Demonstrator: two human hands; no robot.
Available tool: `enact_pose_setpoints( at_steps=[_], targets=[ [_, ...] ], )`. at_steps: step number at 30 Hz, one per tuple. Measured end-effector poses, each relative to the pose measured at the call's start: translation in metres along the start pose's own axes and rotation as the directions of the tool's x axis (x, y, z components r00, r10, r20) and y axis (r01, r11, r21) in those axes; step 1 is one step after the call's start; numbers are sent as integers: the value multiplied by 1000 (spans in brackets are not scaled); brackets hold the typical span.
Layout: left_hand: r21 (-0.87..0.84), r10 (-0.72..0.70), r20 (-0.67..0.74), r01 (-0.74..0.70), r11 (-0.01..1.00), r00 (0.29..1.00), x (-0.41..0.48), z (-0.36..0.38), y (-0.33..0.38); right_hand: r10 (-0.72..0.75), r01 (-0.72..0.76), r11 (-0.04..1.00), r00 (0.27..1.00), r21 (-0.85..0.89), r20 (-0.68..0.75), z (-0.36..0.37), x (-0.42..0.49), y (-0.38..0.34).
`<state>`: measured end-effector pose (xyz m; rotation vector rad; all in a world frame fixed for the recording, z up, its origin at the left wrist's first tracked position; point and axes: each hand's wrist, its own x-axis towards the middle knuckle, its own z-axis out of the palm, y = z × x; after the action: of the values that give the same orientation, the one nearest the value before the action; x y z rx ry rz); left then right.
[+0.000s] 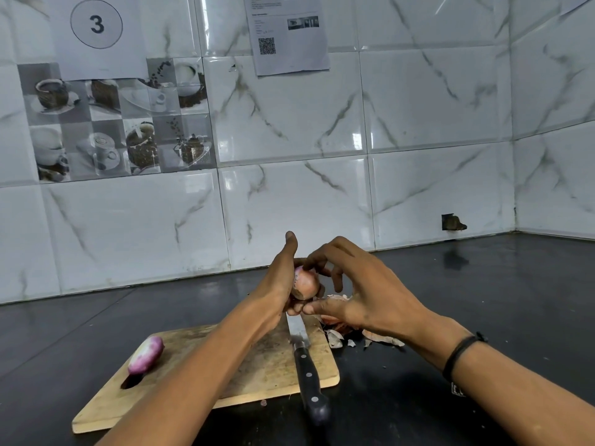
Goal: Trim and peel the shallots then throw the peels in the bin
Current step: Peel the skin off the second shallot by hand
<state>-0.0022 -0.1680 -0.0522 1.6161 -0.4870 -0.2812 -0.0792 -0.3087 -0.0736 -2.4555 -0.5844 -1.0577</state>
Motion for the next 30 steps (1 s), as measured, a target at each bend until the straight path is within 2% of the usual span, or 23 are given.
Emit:
enact_pose_setpoints(
  at_steps=[8, 13, 19, 22, 30],
  targets=[
    [136, 24, 70, -34, 990, 997, -3, 8, -2, 44, -44, 995, 999, 94, 8, 4, 0, 0],
    [73, -13, 177, 0, 997, 984, -2, 0, -1, 58, -59, 992, 998, 116, 7, 4, -1, 0],
    [122, 39, 84, -49, 991, 996, -9, 5, 3, 124, -116, 986, 990, 121, -61, 1, -1, -5],
    [154, 69, 68, -79, 985, 995, -6, 6, 1, 105, -97, 984, 994, 152, -39, 0, 0, -11],
    [139, 85, 137, -104, 985, 987, -16, 15, 3, 76, -78, 990, 997, 116, 15, 2, 0, -11]
  ],
)
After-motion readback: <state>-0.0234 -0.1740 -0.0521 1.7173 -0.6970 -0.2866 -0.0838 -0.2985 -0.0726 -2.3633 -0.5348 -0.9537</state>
